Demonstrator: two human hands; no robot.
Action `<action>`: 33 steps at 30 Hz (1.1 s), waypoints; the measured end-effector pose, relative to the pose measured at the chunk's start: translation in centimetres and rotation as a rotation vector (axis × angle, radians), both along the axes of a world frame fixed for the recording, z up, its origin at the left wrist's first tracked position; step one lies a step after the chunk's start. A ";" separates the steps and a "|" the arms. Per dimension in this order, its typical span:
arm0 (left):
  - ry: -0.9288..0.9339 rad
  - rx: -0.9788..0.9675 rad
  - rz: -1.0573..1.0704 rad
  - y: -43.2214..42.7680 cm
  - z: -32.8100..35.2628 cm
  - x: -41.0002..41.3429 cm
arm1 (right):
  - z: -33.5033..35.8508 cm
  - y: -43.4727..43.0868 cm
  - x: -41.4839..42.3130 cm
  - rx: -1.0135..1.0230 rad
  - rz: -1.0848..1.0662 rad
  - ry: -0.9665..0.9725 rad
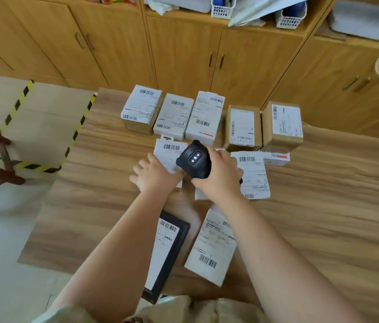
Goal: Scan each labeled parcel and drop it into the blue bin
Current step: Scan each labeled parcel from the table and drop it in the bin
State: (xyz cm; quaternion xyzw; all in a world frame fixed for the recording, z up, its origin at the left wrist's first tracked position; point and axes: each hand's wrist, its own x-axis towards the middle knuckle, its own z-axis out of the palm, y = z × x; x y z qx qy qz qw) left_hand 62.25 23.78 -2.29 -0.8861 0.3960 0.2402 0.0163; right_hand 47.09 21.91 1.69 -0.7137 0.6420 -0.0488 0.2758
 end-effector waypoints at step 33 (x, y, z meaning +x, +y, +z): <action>0.005 -0.495 -0.537 5.7 8.7 -13.4 | 7.6 11.9 -17.7 -0.152 -0.368 0.125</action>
